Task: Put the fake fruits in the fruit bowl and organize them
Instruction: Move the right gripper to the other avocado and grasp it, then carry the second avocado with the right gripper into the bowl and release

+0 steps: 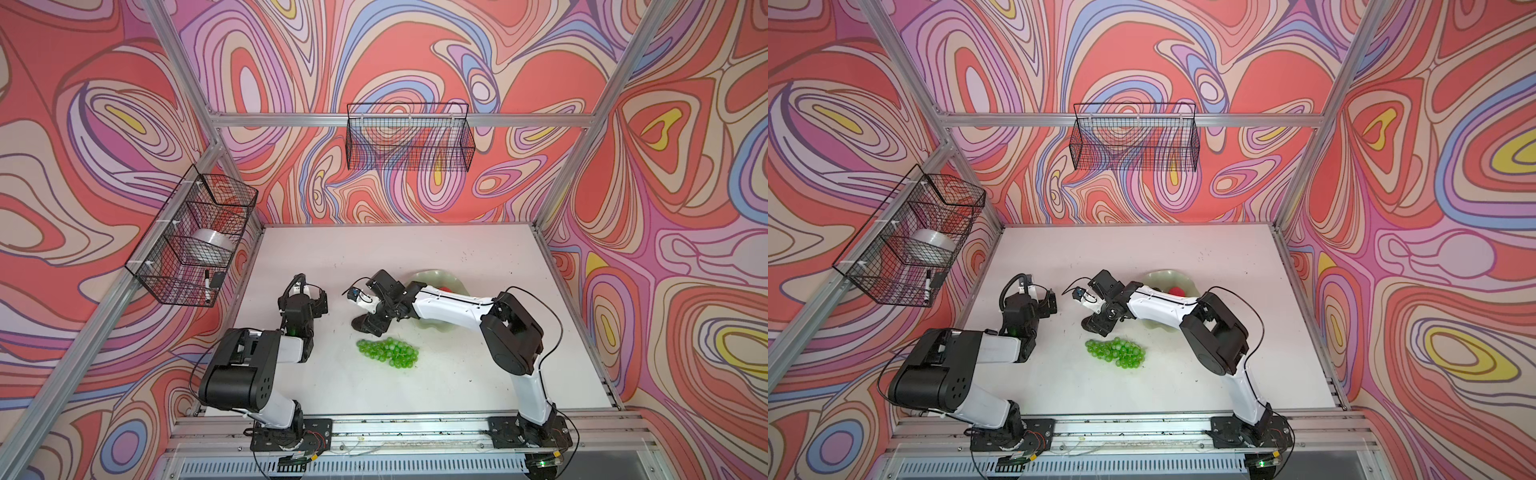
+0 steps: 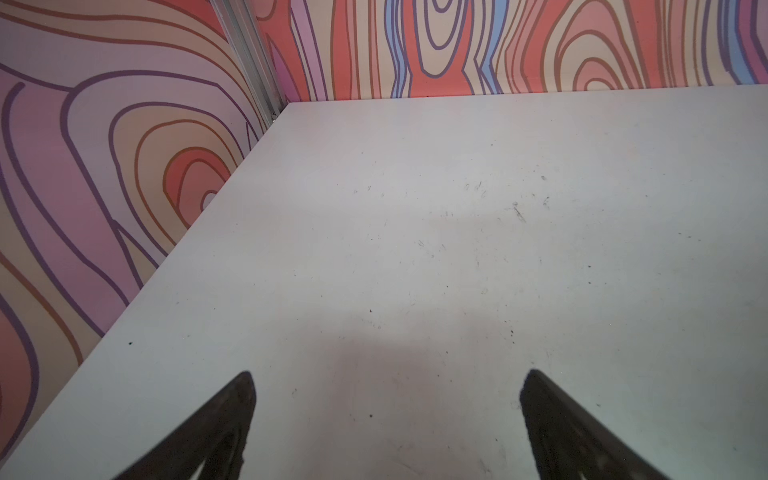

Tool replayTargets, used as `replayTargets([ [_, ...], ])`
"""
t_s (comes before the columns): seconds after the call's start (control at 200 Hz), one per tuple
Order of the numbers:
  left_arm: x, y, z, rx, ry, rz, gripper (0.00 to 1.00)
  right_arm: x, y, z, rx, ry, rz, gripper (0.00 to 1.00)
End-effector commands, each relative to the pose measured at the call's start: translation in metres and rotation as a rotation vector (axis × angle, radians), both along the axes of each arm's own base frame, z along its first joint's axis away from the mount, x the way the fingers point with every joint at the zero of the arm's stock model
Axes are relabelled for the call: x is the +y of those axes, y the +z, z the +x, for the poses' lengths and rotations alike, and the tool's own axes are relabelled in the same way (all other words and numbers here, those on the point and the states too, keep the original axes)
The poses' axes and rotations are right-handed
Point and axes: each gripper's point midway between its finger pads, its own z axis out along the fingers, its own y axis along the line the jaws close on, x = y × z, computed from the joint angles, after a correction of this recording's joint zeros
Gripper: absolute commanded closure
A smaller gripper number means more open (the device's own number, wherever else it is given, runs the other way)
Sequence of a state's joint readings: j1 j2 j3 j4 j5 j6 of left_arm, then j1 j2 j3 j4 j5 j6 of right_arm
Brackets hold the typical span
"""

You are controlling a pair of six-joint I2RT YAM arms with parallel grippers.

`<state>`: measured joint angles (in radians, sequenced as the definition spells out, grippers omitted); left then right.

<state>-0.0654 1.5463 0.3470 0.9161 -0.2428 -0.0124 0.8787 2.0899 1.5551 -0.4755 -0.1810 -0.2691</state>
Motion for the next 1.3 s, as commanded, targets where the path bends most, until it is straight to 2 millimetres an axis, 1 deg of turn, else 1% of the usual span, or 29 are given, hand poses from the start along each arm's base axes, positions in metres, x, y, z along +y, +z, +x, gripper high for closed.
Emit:
replayTargets([
  [0.0,0.001,0.008,0.005,-0.029,0.006,-0.009,0.0,0.012,-0.003,0.005,-0.01,0.007,0.026,0.2],
  [0.115,0.001,0.008,0.005,-0.03,0.006,-0.009,0.0,0.013,-0.01,0.007,0.0,-0.007,0.024,0.22],
  [0.33,0.001,0.008,0.005,-0.029,0.005,-0.009,0.0,0.009,-0.022,0.001,0.044,-0.024,0.009,0.23],
  [0.416,0.001,0.008,0.005,-0.029,0.007,-0.01,0.0,0.007,-0.022,0.0,0.055,-0.051,0.019,0.29],
  [0.446,0.001,0.008,0.005,-0.03,0.007,-0.01,0.0,0.007,-0.018,0.0,0.058,-0.065,0.029,0.31],
  [0.501,0.001,0.008,0.005,-0.028,0.007,-0.01,0.0,0.007,-0.009,0.002,0.054,-0.097,0.051,0.38],
  [0.556,0.001,0.008,0.005,-0.029,0.006,-0.009,0.0,0.007,0.004,0.005,0.042,-0.129,0.078,0.45],
  [0.646,0.001,0.008,0.005,-0.03,0.006,-0.009,0.0,0.005,0.031,0.01,0.027,-0.192,0.121,0.47],
  [0.736,0.001,0.008,0.005,-0.03,0.007,-0.01,0.0,-0.004,0.061,0.011,0.018,-0.259,0.157,0.49],
  [0.801,0.001,0.008,0.005,-0.029,0.007,-0.009,0.0,-0.018,0.081,0.013,0.004,-0.328,0.173,0.5],
  [0.831,0.001,0.008,0.005,-0.03,0.007,-0.009,0.0,-0.027,0.09,0.014,-0.004,-0.368,0.176,0.5],
  [0.891,0.001,0.008,0.005,-0.028,0.007,-0.007,0.0,-0.049,0.106,0.018,-0.02,-0.457,0.183,0.5],
  [0.901,0.001,0.008,0.005,-0.03,0.006,-0.008,0.0,-0.053,0.104,0.018,-0.019,-0.47,0.175,0.5],
  [0.906,0.001,0.008,0.005,-0.03,0.006,-0.008,0.0,-0.056,0.11,0.018,-0.023,-0.478,0.185,0.5],
  [0.921,0.001,0.008,0.005,-0.029,0.007,-0.008,0.0,-0.062,0.117,0.018,-0.03,-0.495,0.195,0.5],
  [0.986,0.001,0.008,0.005,-0.029,0.006,-0.008,0.0,-0.093,0.126,0.02,-0.039,-0.603,0.187,0.5],
  [1.062,0.001,0.008,0.005,-0.03,0.005,-0.009,0.0,-0.129,0.124,0.02,-0.052,-0.717,0.138,0.5],
  [1.122,0.001,0.008,0.005,-0.03,0.007,-0.007,0.0,-0.151,0.119,0.017,-0.047,-0.777,0.115,0.5],
  [1.197,0.001,0.008,0.005,-0.03,0.006,-0.01,0.0,-0.172,0.11,0.013,-0.035,-0.82,0.106,0.5],
  [1.297,0.001,0.008,0.005,-0.03,0.006,-0.009,0.0,-0.197,0.097,0.013,-0.023,-0.879,0.078,0.5],
])
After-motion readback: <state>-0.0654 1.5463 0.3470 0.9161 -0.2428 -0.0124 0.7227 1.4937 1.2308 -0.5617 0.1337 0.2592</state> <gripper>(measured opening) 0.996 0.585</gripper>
